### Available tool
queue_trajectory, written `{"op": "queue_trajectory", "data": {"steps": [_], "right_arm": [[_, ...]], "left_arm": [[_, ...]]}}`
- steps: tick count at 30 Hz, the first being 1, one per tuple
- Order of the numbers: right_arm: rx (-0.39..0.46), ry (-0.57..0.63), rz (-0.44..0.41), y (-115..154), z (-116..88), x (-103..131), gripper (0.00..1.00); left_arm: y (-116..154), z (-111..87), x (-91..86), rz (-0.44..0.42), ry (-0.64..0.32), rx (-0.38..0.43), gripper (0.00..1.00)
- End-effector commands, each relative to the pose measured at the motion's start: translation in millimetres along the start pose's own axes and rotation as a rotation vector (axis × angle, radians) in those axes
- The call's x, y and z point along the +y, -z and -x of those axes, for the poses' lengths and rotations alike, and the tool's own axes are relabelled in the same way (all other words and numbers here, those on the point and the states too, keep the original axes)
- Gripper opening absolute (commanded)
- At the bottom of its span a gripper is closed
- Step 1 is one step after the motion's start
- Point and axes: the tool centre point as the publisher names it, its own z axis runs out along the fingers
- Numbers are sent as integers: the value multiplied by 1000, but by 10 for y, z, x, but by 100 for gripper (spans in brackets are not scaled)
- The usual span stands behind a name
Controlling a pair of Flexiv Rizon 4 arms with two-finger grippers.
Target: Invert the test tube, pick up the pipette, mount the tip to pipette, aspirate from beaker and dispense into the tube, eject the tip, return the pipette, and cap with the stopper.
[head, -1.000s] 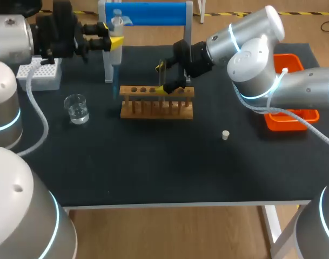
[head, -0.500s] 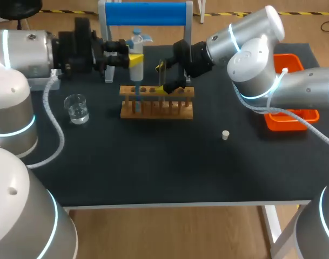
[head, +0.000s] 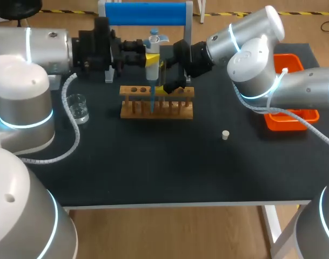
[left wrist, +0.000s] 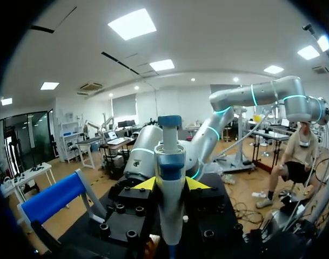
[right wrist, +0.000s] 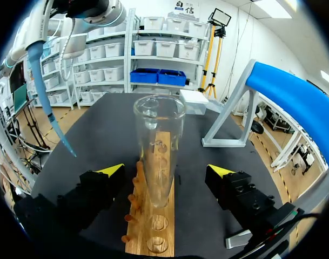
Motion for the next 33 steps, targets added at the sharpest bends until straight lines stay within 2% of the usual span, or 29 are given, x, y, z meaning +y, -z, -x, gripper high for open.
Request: {"op": "queue_trajectory", "data": {"steps": [1, 7, 11, 16, 23, 28, 33], "right_arm": [[3, -1, -4, 12, 5, 5, 100], [4, -1, -3, 37, 4, -2, 100], [-3, -5, 11, 212, -48, -41, 100], [-21, -8, 12, 519, -204, -146, 100], [-51, -5, 106, 1049, -511, -169, 100], [-61, 24, 197, 1331, -788, 5, 100], [-55, 52, 306, 1492, -1042, 231, 100]], "left_arm": [[2, 5, -5, 2, -1, -3, 0], [2, 5, -5, 2, -1, -3, 0], [2, 5, -5, 2, -1, -3, 0], [2, 5, -5, 2, -1, -3, 0], [2, 5, -5, 2, -1, -3, 0], [2, 5, -5, 2, -1, -3, 0], [2, 5, -5, 2, -1, -3, 0]]}}
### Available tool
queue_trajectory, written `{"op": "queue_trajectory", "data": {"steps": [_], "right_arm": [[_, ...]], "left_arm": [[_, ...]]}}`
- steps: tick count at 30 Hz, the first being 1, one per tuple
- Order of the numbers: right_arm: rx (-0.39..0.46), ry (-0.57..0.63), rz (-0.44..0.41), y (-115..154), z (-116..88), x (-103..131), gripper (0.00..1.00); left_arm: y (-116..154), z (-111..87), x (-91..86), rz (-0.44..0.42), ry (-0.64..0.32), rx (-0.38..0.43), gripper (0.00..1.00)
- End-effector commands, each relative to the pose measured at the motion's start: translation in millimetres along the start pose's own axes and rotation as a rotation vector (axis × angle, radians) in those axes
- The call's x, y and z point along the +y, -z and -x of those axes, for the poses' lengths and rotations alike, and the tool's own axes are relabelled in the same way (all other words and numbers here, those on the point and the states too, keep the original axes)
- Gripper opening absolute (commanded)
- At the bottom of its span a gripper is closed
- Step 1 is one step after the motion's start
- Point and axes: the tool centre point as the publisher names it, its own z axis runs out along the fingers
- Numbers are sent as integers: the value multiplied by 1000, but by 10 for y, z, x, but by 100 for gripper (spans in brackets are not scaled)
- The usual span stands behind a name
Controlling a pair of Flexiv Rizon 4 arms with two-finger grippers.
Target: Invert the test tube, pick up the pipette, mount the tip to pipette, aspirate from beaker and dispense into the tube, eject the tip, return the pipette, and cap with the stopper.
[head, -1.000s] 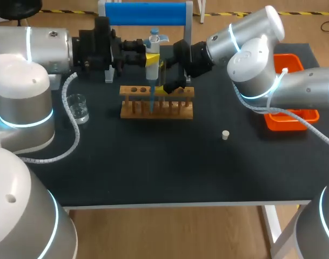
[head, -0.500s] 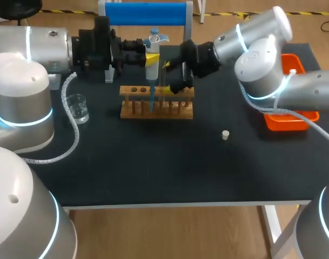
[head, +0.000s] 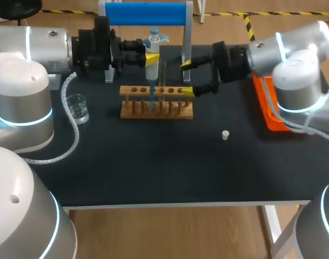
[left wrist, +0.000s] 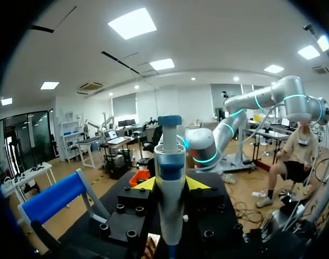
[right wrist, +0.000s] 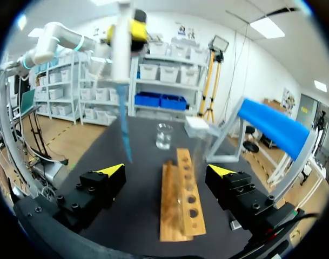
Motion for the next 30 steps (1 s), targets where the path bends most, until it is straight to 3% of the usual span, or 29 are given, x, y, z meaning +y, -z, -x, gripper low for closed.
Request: {"op": "queue_trajectory", "data": {"steps": [1, 15, 25, 27, 30], "right_arm": [[-27, 20, 78, 422, -387, 177, 100], [39, -25, 304, 365, -647, 538, 100], [53, -83, 367, 167, -643, 764, 100], [61, -97, 379, 121, -627, 813, 95], [66, -123, 380, 53, -599, 888, 94]], "left_arm": [[-11, 2, 0, -2, 0, -3, 0], [-11, 2, 0, -2, 0, -3, 0], [-11, 2, 0, -2, 0, -3, 0], [-11, 2, 0, -2, 0, -3, 0], [-11, 2, 0, -2, 0, -3, 0]]}}
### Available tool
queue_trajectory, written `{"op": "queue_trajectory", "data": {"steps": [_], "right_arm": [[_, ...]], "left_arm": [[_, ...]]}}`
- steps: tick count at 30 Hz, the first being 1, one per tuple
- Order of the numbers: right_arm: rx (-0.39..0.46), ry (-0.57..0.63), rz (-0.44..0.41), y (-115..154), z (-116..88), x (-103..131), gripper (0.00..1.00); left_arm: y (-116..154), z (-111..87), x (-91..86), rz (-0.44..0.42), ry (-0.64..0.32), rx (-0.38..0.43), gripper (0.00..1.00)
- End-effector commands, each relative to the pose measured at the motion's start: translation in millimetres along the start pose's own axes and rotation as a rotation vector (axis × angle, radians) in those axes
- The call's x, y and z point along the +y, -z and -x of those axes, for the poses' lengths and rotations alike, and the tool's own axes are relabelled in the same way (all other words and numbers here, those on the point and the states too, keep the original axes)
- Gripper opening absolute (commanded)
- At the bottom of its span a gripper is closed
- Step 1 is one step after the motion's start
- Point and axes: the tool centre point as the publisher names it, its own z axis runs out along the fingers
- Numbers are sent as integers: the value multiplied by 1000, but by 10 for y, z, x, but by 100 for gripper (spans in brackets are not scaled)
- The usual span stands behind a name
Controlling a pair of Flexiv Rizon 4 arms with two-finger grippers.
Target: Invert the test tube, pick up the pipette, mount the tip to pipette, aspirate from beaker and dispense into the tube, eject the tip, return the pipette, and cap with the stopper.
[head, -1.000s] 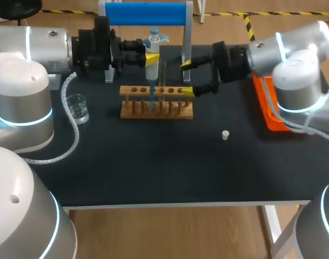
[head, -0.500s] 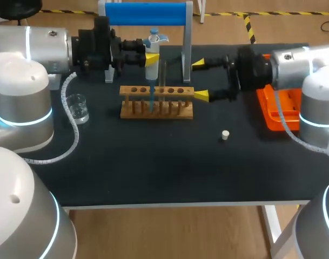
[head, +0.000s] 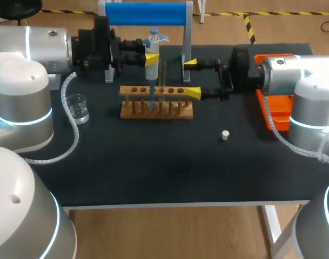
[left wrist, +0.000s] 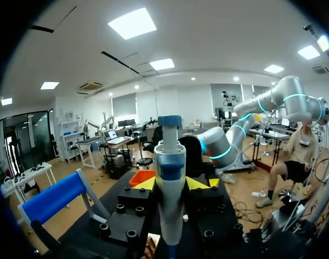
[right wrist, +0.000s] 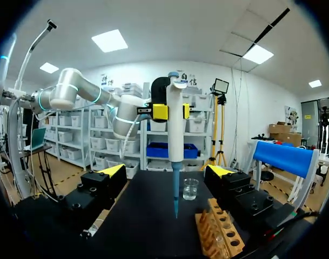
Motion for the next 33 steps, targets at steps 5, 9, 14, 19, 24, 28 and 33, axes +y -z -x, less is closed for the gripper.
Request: {"op": "queue_trajectory", "data": {"steps": [5, 9, 14, 19, 24, 28, 33], "right_arm": [[26, -35, -19, -291, 101, 88, 98], [40, -34, -36, -396, 120, 120, 99], [49, -30, -46, -486, 136, 154, 100], [51, -25, -47, -540, 135, 173, 100], [47, -20, -48, -575, 133, 177, 99], [47, -18, -46, -613, 133, 188, 98], [48, -12, -46, -675, 145, 195, 98]], "left_arm": [[-13, 1, 1, -2, -1, -3, 0], [-13, 1, 1, -2, -1, -3, 0], [-13, 1, 1, -2, -1, -3, 0], [-13, 1, 1, -2, -1, -3, 0], [-13, 1, 1, -2, -1, -3, 0], [-13, 1, 1, -2, -1, -3, 0], [-13, 1, 1, -2, -1, -3, 0]]}}
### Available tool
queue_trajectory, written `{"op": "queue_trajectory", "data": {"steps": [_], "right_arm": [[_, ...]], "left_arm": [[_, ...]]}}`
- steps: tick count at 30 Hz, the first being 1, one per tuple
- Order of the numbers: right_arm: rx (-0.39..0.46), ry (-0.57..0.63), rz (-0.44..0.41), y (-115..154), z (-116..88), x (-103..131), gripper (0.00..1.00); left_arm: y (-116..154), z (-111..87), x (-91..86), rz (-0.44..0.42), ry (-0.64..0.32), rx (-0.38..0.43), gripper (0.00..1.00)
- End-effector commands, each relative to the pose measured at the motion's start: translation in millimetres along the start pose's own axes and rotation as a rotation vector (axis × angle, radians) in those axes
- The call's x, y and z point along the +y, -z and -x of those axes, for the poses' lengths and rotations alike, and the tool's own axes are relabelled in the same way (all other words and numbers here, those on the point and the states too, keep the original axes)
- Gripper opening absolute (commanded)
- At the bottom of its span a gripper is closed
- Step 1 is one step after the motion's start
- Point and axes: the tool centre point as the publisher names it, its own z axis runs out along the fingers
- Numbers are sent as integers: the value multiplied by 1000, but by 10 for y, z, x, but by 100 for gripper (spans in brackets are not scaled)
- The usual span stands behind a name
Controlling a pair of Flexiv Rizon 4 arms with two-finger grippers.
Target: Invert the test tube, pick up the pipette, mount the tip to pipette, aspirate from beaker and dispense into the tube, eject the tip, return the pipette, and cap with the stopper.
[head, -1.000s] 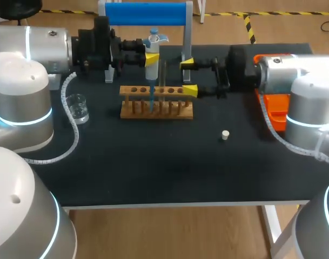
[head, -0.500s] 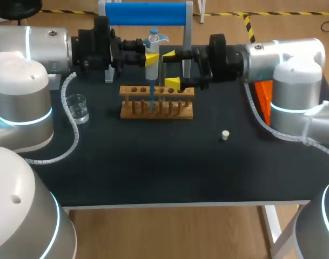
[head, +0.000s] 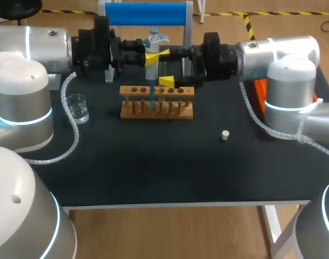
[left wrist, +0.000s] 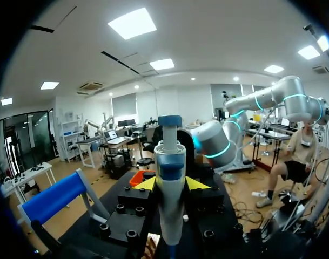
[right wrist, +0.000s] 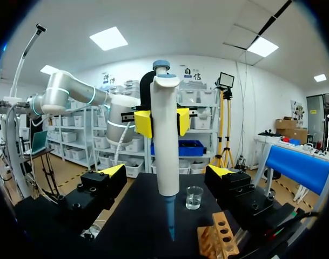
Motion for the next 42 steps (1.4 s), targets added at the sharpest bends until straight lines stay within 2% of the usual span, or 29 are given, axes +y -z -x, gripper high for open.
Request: {"op": "queue_trajectory", "data": {"steps": [1, 24, 31, 33, 34, 35, 36, 37, 38, 42], "right_arm": [[-1, 3, -2, -69, 23, 1, 98], [6, 11, 24, -274, 82, 31, 96], [10, 13, 32, -288, 85, 43, 92], [11, 14, 34, -292, 87, 46, 78], [13, 14, 36, -294, 87, 48, 65], [13, 14, 37, -295, 87, 49, 48], [13, 15, 39, -296, 87, 50, 38], [13, 15, 41, -296, 87, 52, 15], [13, 15, 43, -296, 87, 54, 0], [16, 16, 46, -297, 87, 58, 0]], "left_arm": [[-15, -1, 0, -1, -1, -4, 0], [-15, -1, 0, -1, -1, -4, 0], [-15, -1, 0, -1, -1, -4, 0], [-15, -1, 0, -1, -1, -4, 0], [-15, -1, 0, -1, -1, -4, 0], [-15, -1, 0, -1, -1, -4, 0], [-15, -1, 0, -1, -1, -4, 0], [-15, -1, 0, -1, -1, -4, 0], [-15, -1, 0, -1, -1, -4, 0], [-15, -1, 0, -1, -1, -4, 0]]}}
